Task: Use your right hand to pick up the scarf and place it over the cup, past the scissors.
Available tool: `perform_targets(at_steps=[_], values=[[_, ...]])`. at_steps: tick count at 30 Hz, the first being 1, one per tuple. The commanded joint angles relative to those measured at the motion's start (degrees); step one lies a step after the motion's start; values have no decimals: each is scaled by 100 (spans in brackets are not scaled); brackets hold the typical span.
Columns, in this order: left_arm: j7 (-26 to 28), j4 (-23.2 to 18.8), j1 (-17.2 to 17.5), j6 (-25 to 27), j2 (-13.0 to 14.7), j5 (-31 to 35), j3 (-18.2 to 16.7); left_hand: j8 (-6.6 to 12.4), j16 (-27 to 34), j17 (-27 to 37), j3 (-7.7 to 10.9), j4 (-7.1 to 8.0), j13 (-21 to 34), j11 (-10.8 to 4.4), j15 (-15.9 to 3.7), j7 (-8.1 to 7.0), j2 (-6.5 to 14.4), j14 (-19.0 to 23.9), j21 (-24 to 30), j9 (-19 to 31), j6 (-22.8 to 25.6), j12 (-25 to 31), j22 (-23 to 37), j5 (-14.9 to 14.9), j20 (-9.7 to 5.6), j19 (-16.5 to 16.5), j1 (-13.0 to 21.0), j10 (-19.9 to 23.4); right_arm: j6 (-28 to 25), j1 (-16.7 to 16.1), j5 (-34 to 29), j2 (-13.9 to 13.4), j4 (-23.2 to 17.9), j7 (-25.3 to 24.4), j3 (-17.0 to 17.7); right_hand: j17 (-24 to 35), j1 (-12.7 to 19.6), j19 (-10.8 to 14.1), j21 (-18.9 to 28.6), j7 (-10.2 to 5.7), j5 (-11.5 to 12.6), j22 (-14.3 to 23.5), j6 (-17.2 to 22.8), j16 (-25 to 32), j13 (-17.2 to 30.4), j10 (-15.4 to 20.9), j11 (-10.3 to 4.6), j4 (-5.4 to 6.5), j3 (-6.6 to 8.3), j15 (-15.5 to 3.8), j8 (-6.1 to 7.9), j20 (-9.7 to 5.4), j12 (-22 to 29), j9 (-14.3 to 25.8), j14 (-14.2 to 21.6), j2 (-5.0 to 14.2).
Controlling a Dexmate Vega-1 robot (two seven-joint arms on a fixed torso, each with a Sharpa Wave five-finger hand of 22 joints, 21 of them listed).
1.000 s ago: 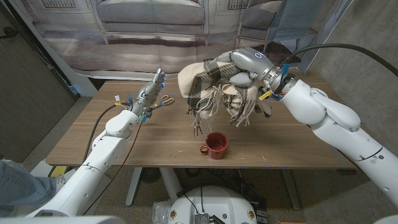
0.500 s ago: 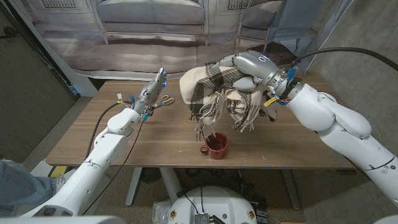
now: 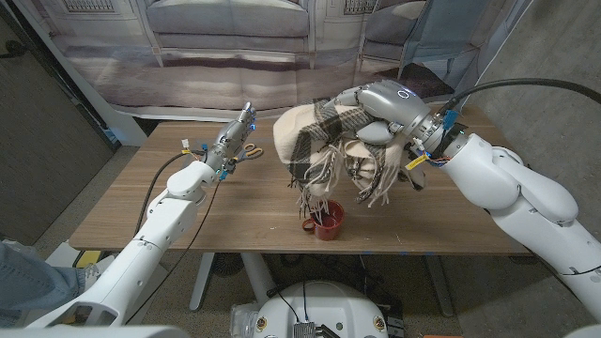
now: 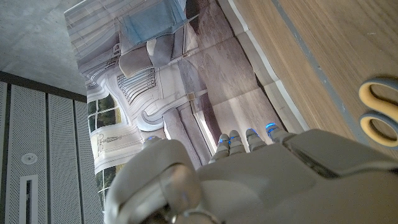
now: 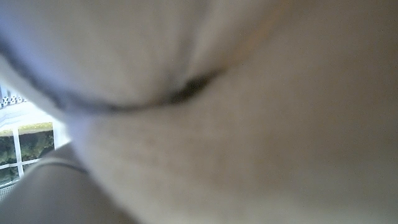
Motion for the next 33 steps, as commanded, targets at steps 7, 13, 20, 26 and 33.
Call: perform_targets(at_steps=[7,13,20,26,33], values=[[53,-86,39,13,6,22,-11,-4,-14,12,-19,-5,15,120,95,13,-2,22,6,10,19,5,15,5,24,-254,65,34,384,-450,-85,459,-31,126,186,22,811,-49,83,-9,35,-34,73,-25,26,77,3,7,65,-660,-12,-795,-39,30,117,899],[57,-79,84,7,5,-8,-32,-7,-11,12,-21,-4,15,155,119,28,-1,35,7,10,15,7,15,3,15,-251,71,42,479,-496,-308,557,9,64,142,23,783,-62,115,-13,33,-70,85,-34,35,101,-11,18,66,-658,-23,-797,-52,26,124,894],[63,-88,89,-25,-11,-12,-45,-5,-13,12,-22,-4,15,176,135,24,-1,34,3,10,20,9,15,1,20,-260,74,49,557,-575,-457,612,7,47,148,24,762,-77,143,-5,35,-117,90,-46,49,113,-18,25,79,-649,-36,-804,-72,25,130,899],[69,-122,90,-15,-6,-2,-33,-3,-12,12,-23,-3,15,168,138,27,-1,38,2,10,27,8,15,-1,22,-262,76,49,612,-724,-434,662,-7,64,214,26,763,-87,175,-15,39,-165,89,-60,56,104,-16,16,100,-654,-45,-805,-105,37,130,902],[114,-195,137,-2,23,11,-52,-3,-16,12,-25,-2,15,172,134,28,-1,32,2,10,29,6,15,-2,21,-262,79,46,699,-870,-376,726,-61,115,329,31,767,-105,216,-20,43,-215,120,-71,64,141,-8,2,122,-657,-48,-802,-124,40,138,898]])
